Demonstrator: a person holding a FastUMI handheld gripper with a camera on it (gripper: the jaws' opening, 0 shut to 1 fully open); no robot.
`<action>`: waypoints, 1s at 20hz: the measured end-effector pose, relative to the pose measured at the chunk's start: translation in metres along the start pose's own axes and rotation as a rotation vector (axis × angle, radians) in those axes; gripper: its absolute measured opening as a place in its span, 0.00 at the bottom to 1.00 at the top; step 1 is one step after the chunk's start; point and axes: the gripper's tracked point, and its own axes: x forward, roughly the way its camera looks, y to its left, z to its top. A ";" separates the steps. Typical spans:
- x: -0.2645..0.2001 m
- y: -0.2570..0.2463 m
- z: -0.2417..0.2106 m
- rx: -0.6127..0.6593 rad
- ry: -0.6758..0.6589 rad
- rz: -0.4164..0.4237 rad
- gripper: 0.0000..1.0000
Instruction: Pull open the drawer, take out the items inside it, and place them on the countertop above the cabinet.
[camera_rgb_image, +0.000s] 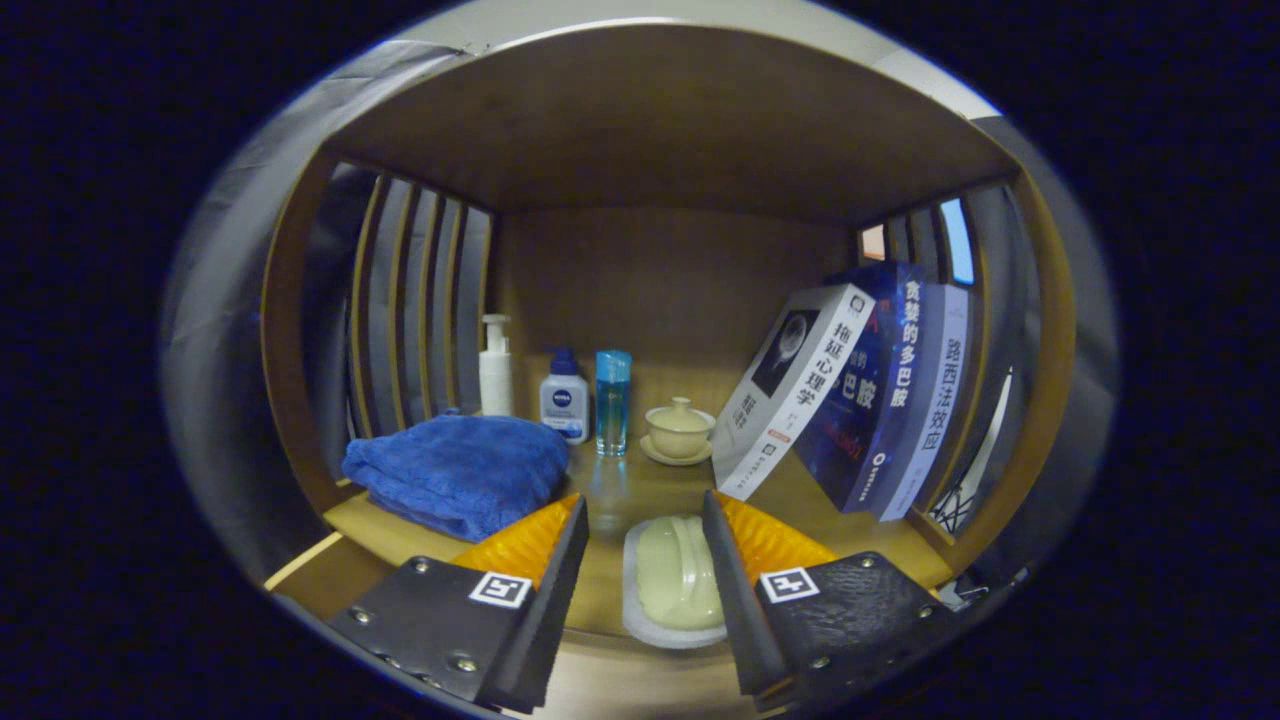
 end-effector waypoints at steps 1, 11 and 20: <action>-0.012 0.002 0.004 0.008 -0.011 0.009 0.68; -0.154 0.009 -0.024 0.065 -0.037 0.026 0.68; -0.226 0.009 -0.125 0.083 0.082 -0.066 0.69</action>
